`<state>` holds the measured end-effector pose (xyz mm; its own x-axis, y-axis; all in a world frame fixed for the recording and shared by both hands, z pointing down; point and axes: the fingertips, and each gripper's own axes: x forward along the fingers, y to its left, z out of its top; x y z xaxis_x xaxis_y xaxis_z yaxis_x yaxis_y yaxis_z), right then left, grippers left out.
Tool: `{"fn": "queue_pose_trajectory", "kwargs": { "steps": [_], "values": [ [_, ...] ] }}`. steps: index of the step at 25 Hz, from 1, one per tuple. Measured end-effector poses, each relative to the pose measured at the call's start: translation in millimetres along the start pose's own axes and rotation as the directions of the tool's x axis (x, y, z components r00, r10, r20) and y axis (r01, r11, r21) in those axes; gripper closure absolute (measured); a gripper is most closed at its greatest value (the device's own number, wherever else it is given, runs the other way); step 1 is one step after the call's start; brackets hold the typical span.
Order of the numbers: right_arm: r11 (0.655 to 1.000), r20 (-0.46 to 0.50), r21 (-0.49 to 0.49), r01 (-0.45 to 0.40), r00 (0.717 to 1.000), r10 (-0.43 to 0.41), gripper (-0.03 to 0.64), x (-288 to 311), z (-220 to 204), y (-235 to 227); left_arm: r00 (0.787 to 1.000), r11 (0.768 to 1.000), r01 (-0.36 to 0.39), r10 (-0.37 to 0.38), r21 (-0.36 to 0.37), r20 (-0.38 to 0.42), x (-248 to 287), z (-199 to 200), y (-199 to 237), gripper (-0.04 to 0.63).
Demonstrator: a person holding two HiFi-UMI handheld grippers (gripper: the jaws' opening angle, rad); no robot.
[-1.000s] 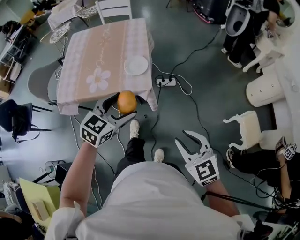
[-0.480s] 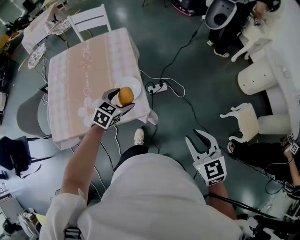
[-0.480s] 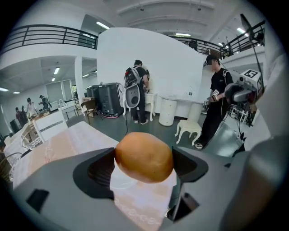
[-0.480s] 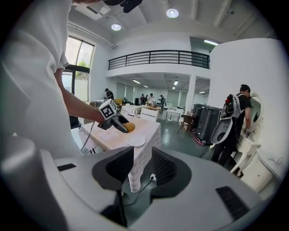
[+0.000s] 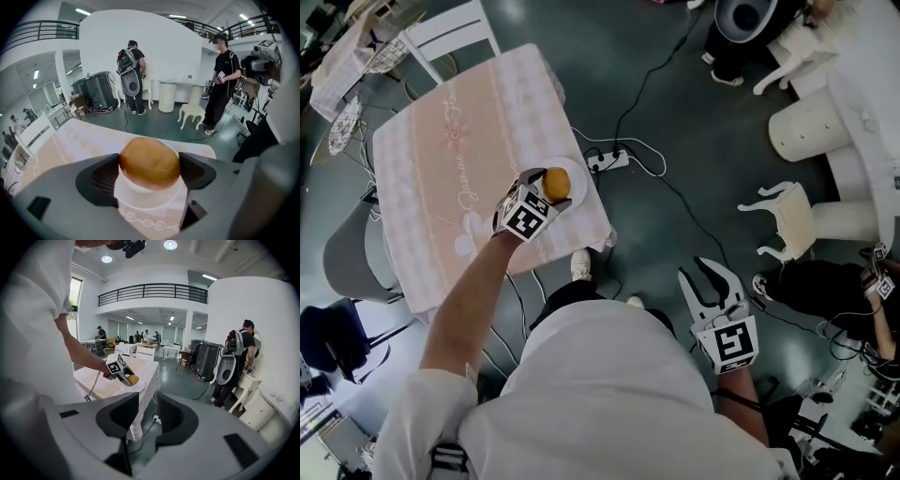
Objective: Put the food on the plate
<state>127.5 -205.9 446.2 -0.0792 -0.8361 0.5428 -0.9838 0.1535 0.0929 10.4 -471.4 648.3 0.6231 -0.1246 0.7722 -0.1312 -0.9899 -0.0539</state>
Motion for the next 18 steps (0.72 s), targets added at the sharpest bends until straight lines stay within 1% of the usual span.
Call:
{"fn": "queue_pose_trajectory", "kwargs": {
  "steps": [3,6,11,15,18],
  "values": [
    [1.0,-0.01,0.006,0.02,1.0,-0.02,0.488,5.5,2.9,1.5,0.999,0.999,0.016,-0.014,0.036,-0.04,11.2,-6.0,3.2,0.181],
    [0.999,-0.017,0.014,0.033,0.999,-0.033,0.488,9.9,5.8,2.8,0.998,0.998,0.026,-0.022,0.066,-0.063,18.2,-9.6,4.6,0.181],
    [0.998,-0.026,0.031,0.047,0.999,-0.047,0.488,12.7,7.8,3.2,0.998,0.995,0.016,-0.01,0.099,-0.057,20.4,-6.6,3.4,0.181],
    [0.999,-0.018,0.025,0.047,0.999,-0.046,0.488,13.9,9.9,4.7,0.998,0.995,0.001,0.005,0.104,-0.059,19.9,-7.6,2.9,0.181],
    [0.999,-0.03,0.03,0.042,0.999,-0.041,0.488,14.6,5.9,6.6,0.999,0.995,-0.007,0.011,0.097,-0.044,19.4,-7.2,3.1,0.18]
  ]
}}
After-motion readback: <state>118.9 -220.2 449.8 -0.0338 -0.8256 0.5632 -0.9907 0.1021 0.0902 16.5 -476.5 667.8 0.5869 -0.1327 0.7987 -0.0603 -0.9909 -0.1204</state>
